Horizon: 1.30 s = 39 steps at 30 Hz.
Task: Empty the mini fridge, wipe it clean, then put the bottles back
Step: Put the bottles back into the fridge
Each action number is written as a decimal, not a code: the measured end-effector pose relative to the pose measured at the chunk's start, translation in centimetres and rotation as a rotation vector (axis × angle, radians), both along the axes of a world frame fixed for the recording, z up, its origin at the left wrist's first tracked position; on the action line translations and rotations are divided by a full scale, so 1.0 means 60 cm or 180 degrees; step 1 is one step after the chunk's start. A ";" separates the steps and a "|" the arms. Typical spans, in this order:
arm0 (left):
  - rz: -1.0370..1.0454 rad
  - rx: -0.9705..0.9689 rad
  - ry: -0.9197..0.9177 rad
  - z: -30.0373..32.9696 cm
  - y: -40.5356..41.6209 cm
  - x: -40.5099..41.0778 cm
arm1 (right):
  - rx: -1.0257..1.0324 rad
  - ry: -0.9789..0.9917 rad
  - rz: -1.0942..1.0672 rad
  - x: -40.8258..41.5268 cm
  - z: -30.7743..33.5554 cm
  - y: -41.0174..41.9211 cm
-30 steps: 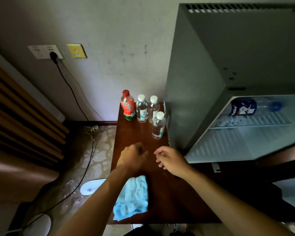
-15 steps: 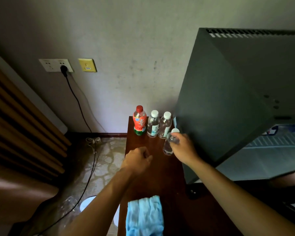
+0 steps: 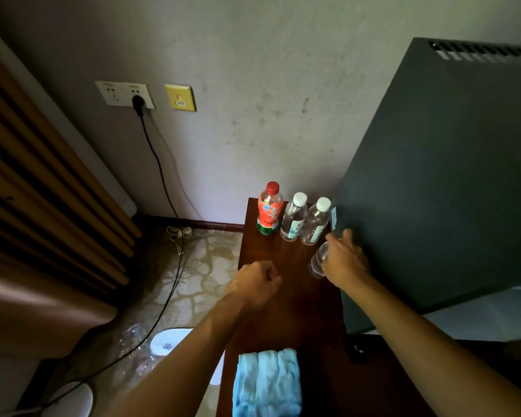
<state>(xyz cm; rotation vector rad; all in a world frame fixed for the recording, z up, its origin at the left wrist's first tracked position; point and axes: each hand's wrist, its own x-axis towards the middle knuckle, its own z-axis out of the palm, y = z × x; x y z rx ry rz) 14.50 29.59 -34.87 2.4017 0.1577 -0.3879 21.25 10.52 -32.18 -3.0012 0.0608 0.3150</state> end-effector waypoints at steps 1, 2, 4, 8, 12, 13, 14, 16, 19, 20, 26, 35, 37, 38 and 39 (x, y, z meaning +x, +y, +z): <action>-0.0018 -0.0052 0.0037 0.000 -0.001 -0.001 | -0.0103 0.0078 0.0028 -0.002 0.000 -0.001; -0.0032 -0.0085 0.0075 0.000 -0.002 -0.003 | -0.0187 0.0100 0.0087 -0.007 -0.001 -0.003; -0.0048 -0.0096 0.0104 0.003 -0.003 -0.007 | -0.0314 0.0048 0.0194 -0.019 -0.002 -0.006; -0.0110 -0.0066 0.0121 0.010 -0.011 -0.023 | -0.0353 -0.0060 0.0101 -0.049 -0.006 -0.013; -0.0254 0.0014 0.0191 0.012 -0.023 -0.049 | 0.0354 -0.0061 -0.0263 -0.079 0.004 -0.020; -0.0301 0.0040 0.0197 0.011 -0.026 -0.056 | 0.0577 -0.0097 -0.0330 -0.087 0.009 -0.019; -0.0343 0.0098 0.0184 0.010 -0.030 -0.064 | 0.0750 -0.0162 -0.0377 -0.095 0.016 -0.017; -0.0393 0.0257 0.0159 0.009 -0.038 -0.078 | 0.0953 -0.0324 -0.0392 -0.113 0.032 -0.012; -0.0381 0.0481 0.0163 0.004 -0.045 -0.093 | 0.1320 -0.0567 -0.0270 -0.139 0.056 -0.006; -0.0339 0.0528 0.0170 0.002 -0.046 -0.096 | 0.1497 -0.0636 -0.0240 -0.146 0.064 -0.006; -0.0138 0.0401 0.0206 -0.008 -0.047 -0.102 | 0.2425 -0.0776 -0.0184 -0.182 0.104 -0.016; -0.0251 0.0084 -0.0081 0.009 -0.117 -0.122 | 0.2926 -0.1257 -0.0728 -0.233 0.106 -0.053; -0.0222 0.0033 -0.0066 0.013 -0.144 -0.123 | 0.2820 -0.1459 -0.0623 -0.243 0.103 -0.061; -0.0206 0.0005 -0.0054 0.014 -0.155 -0.124 | 0.2752 -0.1502 -0.0587 -0.246 0.101 -0.068; -0.0195 -0.0020 -0.0057 0.015 -0.166 -0.126 | 0.2718 -0.1504 -0.0578 -0.248 0.098 -0.076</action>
